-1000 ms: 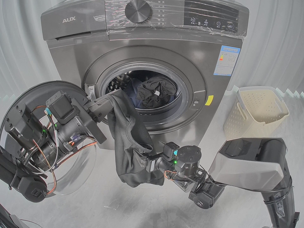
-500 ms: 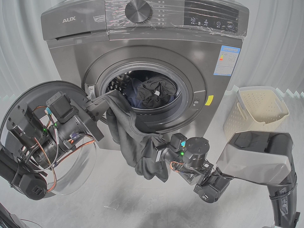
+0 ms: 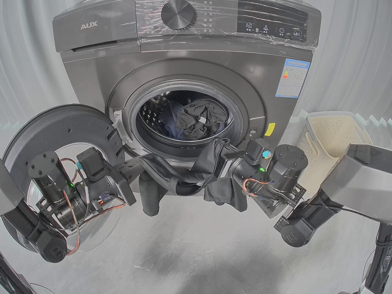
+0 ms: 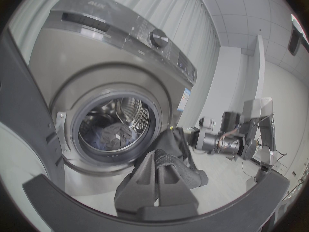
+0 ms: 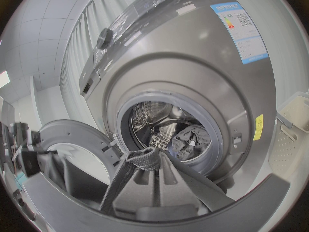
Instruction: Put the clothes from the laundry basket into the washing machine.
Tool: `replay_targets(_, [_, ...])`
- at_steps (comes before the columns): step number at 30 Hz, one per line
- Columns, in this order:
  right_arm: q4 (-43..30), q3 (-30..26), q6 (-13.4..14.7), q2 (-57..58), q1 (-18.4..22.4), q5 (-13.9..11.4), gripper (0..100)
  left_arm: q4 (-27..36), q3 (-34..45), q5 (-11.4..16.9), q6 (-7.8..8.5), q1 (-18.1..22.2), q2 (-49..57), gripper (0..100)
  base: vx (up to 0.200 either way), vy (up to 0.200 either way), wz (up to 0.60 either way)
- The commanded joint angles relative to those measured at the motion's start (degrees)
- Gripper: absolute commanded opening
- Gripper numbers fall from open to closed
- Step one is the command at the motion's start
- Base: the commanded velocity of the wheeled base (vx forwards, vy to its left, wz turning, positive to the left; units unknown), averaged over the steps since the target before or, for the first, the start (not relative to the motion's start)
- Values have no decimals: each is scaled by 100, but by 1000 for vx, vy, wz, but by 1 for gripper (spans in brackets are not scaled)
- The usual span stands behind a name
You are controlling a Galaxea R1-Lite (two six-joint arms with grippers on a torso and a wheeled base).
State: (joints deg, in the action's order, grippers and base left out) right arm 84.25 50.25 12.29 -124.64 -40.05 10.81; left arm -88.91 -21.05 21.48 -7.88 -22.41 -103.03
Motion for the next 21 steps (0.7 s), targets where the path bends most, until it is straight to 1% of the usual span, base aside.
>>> replay_targets(1, [-5,-6,2,396,-65,9,0,-4,154,5,23,-45,-454,0,0,0,0])
replay_targets(5, [-23,29,2,511,-117,17,0,-4,163,23,199,-45,-867,0,0,0,0])
replay_targets(6, [-31,29,10,511,-117,17,0,-4,163,23,216,-45,-894,0,0,0,0])
replay_targets(7, [-31,29,10,511,-117,17,0,-4,181,23,295,-45,-1008,0,0,0,0])
replay_targets(9, [-23,29,19,511,-117,17,0,-4,181,23,392,-53,-1114,0,0,0,0])
replay_targets(10, [-31,29,19,511,-117,17,0,-4,189,23,418,-53,-1131,0,0,0,0])
replay_targets(15, [-31,46,19,511,-117,17,0,-4,198,40,427,-45,-1140,0,0,0,0])
replay_targets(16, [-31,55,19,511,-117,17,0,-4,224,58,427,-45,-1140,100,0,0,0])
replay_targets(19, [-40,73,19,511,-109,17,0,-4,295,67,418,-45,-1166,100,0,0,0])
replay_targets(21, [-49,108,19,511,-82,17,0,-4,479,76,462,-45,-1333,100,0,0,0])
